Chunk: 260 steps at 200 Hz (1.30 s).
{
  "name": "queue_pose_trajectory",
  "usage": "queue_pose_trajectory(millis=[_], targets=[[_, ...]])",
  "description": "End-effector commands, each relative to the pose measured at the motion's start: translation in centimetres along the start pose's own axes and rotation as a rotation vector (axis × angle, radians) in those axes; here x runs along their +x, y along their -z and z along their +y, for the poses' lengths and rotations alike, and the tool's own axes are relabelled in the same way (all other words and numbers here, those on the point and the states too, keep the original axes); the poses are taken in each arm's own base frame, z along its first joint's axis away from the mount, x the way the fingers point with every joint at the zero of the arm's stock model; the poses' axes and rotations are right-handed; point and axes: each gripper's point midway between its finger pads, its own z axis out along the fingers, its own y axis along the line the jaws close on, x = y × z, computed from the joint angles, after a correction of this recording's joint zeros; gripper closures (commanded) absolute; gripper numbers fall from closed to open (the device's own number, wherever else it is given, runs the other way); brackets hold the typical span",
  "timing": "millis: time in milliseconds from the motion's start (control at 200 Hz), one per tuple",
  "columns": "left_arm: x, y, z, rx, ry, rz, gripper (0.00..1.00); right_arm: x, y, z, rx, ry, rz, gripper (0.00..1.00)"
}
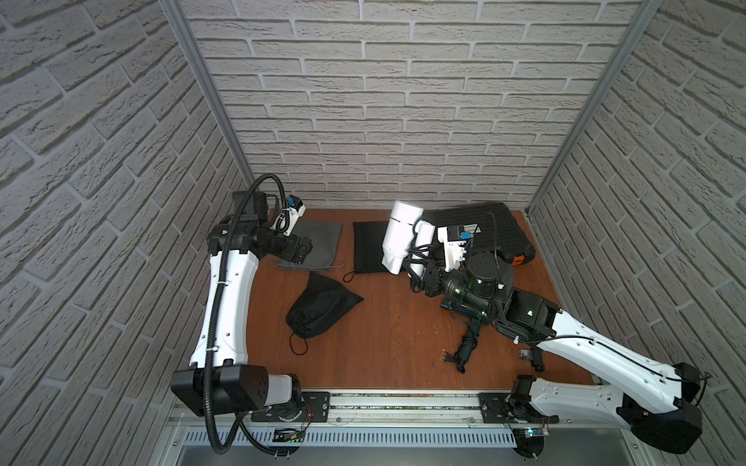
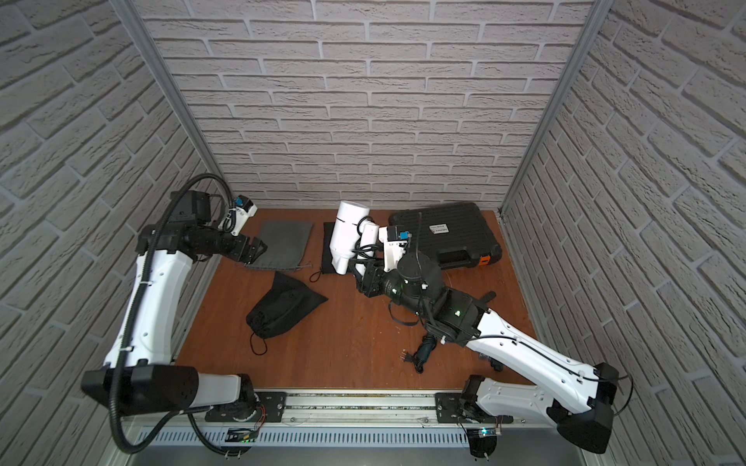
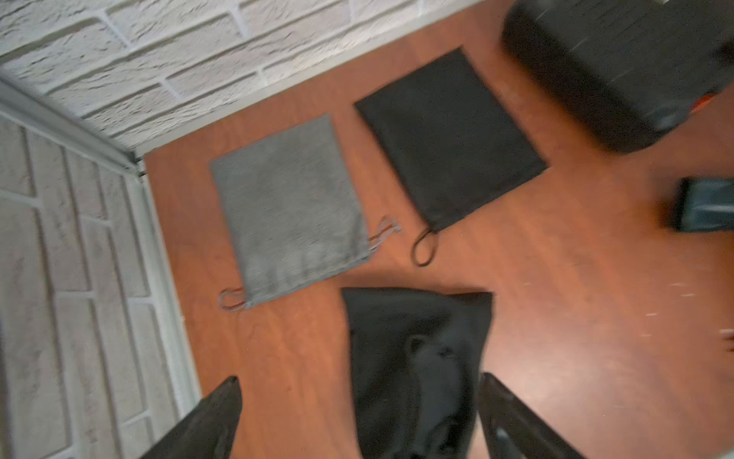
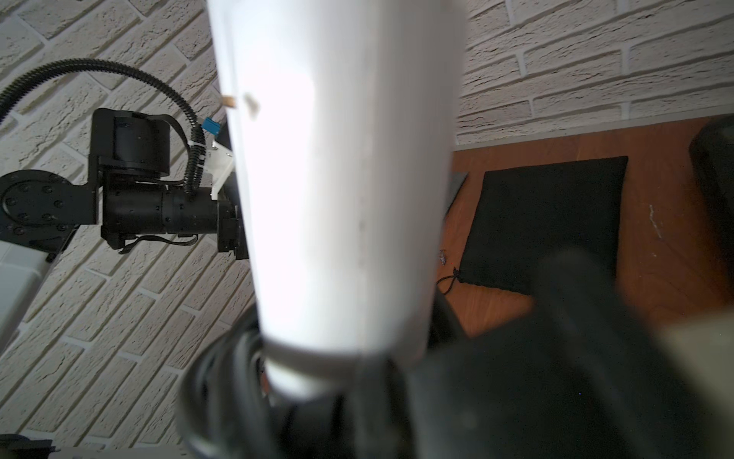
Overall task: Pack away hair dryers
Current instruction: Pick up the drawstring bag from the corner of the board.
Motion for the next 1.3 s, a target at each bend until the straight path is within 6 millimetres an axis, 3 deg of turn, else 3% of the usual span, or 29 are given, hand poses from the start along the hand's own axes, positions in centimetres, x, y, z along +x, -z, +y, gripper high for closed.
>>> queue_pose_trajectory(millis=[0,215,470,610,710,1115,1295], targets=[[2.3,-3.2,4.9,-0.181,-0.159,0.155,0.1,-3.0,1.7,0.8,-0.027,0.021,-0.118,0.98],[3.6,-8.5,8.3,-0.202,-0.271,0.288,0.16,-2.6,0.9,0.5,-0.011,0.05,-0.1,0.98],[5.6,-15.0,9.4,-0.124,-0.424,0.398,0.27,-2.2,-0.3,0.2,-0.008,0.062,-0.087,0.98],[6.2,-17.6,9.0,-0.044,-0.463,0.417,0.38,-2.1,-0.7,-0.4,0.004,0.061,-0.078,0.98],[6.5,-19.3,9.1,-0.031,-0.483,0.415,0.4,-2.1,-0.8,-0.8,0.011,0.056,-0.077,0.98],[8.9,-22.3,6.1,0.121,-0.53,0.438,0.49,-1.8,-1.4,-2.1,0.041,0.033,-0.068,0.98],[9.2,-23.3,6.4,0.102,-0.546,0.433,0.47,-1.7,-2.1,-2.1,0.033,0.026,-0.058,0.98]])
